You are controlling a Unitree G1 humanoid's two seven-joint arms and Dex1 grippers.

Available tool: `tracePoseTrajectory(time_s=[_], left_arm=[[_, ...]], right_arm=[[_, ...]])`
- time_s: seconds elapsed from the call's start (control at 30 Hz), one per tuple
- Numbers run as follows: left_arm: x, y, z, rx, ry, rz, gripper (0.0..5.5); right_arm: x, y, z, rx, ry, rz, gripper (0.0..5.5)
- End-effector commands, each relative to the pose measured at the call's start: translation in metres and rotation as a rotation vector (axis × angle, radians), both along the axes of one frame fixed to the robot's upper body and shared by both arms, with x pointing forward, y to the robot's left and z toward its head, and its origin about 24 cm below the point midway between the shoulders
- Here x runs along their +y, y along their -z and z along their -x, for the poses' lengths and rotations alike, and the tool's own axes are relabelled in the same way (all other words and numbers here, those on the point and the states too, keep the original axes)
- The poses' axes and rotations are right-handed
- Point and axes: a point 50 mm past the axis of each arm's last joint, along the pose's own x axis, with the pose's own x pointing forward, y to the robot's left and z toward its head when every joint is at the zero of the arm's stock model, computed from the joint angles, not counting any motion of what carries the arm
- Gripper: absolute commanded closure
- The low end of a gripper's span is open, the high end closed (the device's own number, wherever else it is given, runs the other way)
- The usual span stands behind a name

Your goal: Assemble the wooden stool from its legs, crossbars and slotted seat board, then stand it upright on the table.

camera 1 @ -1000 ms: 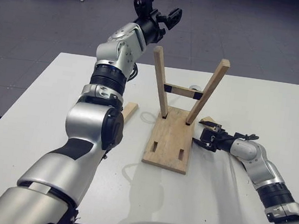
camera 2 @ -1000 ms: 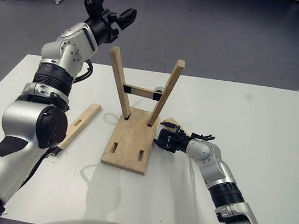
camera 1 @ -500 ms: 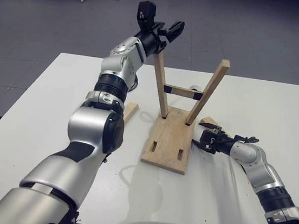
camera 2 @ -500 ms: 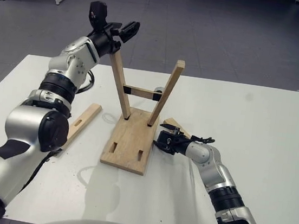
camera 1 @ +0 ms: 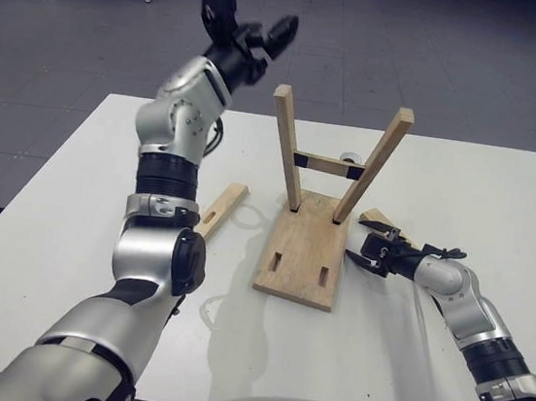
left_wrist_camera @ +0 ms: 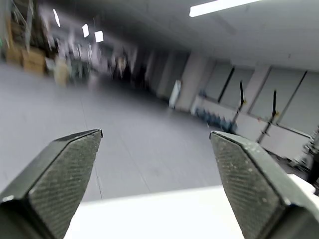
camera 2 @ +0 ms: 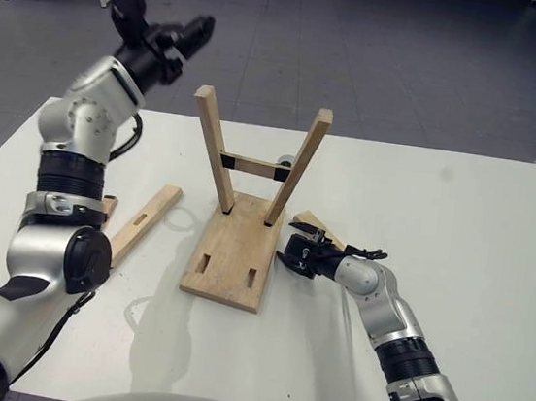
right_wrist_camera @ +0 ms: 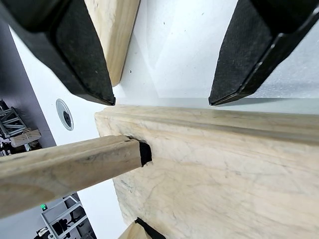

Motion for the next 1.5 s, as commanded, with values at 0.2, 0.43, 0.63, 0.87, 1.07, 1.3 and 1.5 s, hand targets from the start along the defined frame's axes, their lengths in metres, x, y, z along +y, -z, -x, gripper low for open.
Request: tracePoseTrajectory(time_s=[0.2, 0.43, 0.63, 0.87, 1.07, 1.3, 1.5], left_arm=[[0.081, 0.03, 0.069, -0.055, -0.326, -0.277, 1.49], [0.11, 0.148, 0.148, 0.286, -0.458, -0.418, 1.49], [0.128, 0.203, 0.19, 0.493, -0.498, -0.418, 2.13], [0.126, 0.235, 0.198, 0.614, -0.389, -0.484, 2.13], [0.13, 0.245, 0.195, 0.677, -0.344, -0.556, 2.13], [0.123, 0.254, 0.198, 0.701, -0.28, -0.631, 3.03], [0.118, 0.257, 0.198, 0.743, -0.255, -0.666, 4.05]], right_arm=[[-0.012, -0.022, 0.0, -0.031, 0.248, -0.249, 2.0], [-0.012, -0.039, 0.017, 0.013, 0.425, -0.507, 2.0], [-0.015, -0.041, 0.013, 0.008, 0.445, -0.495, 2.0], [-0.013, -0.042, 0.012, 0.012, 0.423, -0.481, 2.0], [-0.013, -0.043, 0.012, 0.018, 0.417, -0.479, 2.0], [-0.018, -0.046, 0.008, -0.001, 0.447, -0.492, 2.0], [-0.02, -0.047, 0.005, 0.001, 0.489, -0.52, 2.0]])
